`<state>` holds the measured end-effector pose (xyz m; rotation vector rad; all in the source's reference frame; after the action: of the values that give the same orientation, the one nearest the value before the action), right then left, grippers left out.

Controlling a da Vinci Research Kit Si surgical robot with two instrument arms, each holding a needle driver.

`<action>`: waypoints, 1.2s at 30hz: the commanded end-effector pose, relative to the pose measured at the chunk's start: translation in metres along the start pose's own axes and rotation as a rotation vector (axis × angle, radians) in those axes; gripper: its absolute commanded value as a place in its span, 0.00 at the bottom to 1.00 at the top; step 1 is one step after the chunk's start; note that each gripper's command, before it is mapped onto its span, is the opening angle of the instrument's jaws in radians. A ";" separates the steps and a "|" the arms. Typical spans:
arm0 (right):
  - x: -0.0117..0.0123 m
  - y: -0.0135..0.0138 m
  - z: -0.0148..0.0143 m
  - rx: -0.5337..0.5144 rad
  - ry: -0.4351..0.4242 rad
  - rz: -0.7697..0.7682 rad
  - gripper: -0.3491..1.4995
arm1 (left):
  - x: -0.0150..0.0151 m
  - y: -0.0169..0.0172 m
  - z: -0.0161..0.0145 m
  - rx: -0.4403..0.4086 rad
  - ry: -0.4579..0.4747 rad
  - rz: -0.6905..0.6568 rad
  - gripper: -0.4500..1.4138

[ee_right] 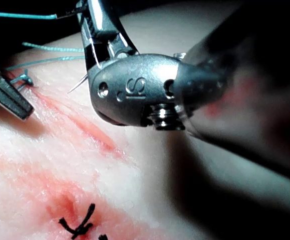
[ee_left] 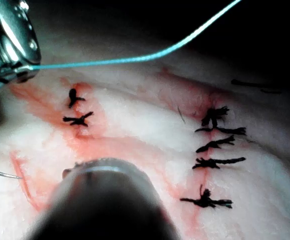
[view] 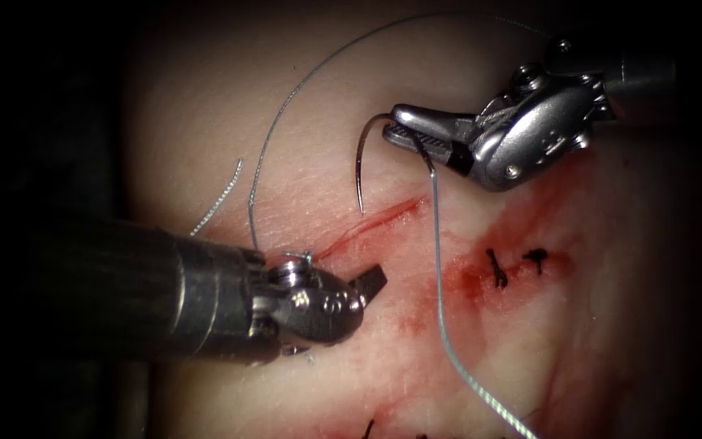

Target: Wound Closure

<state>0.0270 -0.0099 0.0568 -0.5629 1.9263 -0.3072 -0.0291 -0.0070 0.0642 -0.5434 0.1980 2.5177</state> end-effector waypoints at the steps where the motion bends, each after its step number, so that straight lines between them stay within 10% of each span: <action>1: -0.0005 -0.0001 0.0009 0.000 0.004 -0.001 0.00 | -0.0003 0.0005 0.0009 0.001 -0.014 0.000 0.00; 36: -0.0024 -0.0042 0.0009 0.064 0.020 -0.160 0.00 | -0.0038 0.0031 0.0041 -0.042 -0.189 0.012 0.00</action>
<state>0.0287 -0.0125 0.0600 -0.6744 1.8853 -0.4783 -0.0290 -0.0102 0.0691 -0.3188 0.0783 2.5704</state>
